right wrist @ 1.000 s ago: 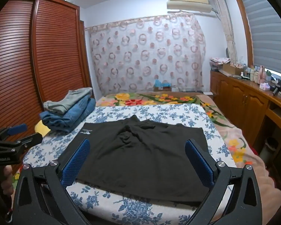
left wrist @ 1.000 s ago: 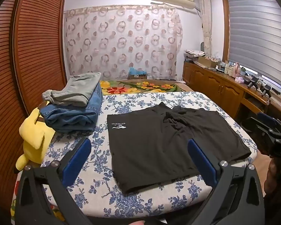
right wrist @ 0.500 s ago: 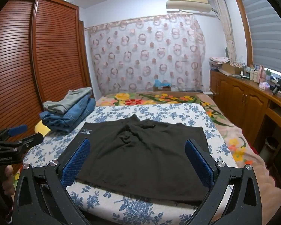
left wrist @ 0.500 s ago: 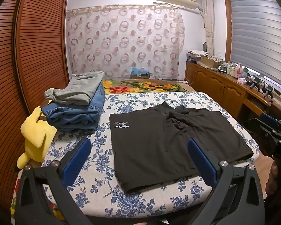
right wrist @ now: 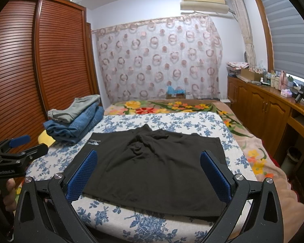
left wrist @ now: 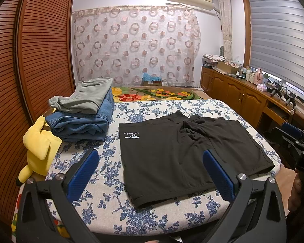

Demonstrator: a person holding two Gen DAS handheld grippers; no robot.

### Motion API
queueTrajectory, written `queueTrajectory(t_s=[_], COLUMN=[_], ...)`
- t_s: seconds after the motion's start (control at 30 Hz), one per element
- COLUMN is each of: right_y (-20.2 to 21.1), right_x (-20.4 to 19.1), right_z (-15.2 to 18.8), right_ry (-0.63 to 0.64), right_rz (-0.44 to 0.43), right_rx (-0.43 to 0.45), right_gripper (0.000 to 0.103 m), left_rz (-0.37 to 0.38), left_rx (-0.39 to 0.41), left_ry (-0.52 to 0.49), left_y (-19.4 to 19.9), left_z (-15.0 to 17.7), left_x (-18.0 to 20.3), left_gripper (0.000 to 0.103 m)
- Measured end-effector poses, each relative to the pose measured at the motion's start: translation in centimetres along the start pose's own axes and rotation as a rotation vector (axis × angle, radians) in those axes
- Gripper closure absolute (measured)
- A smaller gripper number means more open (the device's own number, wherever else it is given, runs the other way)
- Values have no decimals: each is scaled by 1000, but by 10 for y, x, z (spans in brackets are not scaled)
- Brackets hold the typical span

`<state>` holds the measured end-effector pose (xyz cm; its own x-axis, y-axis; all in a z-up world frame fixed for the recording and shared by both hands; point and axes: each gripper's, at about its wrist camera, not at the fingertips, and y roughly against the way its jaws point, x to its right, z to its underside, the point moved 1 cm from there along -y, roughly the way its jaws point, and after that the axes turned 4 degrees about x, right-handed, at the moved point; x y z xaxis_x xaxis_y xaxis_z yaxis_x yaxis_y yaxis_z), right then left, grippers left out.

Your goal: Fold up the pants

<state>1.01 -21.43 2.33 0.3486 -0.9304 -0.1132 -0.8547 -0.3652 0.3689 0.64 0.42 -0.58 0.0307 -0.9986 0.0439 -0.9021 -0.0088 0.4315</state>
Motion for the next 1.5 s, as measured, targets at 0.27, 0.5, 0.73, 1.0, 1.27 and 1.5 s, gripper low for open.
queueTrajectory(t_s=[0.27,0.5,0.73,1.0,1.27,1.5], right_y=[0,0,0,0,0,-1], right_x=[0,-1,-1,-1,-1,-1], right_z=[0,0,0,-1,0,1], right_ry=[0,0,0,-1,-1,0], right_rz=[-1,0,0,0,-1,-1], right_rx=[1,1,2,2,3,3], right_gripper=[0,0,0,0,0,0], left_rz=[-1,-2,-3,-3,-4,-4], left_rx=[2,4,6,7,8,9], left_ry=[-1,-1,-1,-1,-2,-3], left_y=[-2,-1,0,0,1,1], left_z=[0,0,0,0,0,0], left_x=[-3,-3,-4,-4,-4,-4], left_gripper=[0,0,0,0,0,0])
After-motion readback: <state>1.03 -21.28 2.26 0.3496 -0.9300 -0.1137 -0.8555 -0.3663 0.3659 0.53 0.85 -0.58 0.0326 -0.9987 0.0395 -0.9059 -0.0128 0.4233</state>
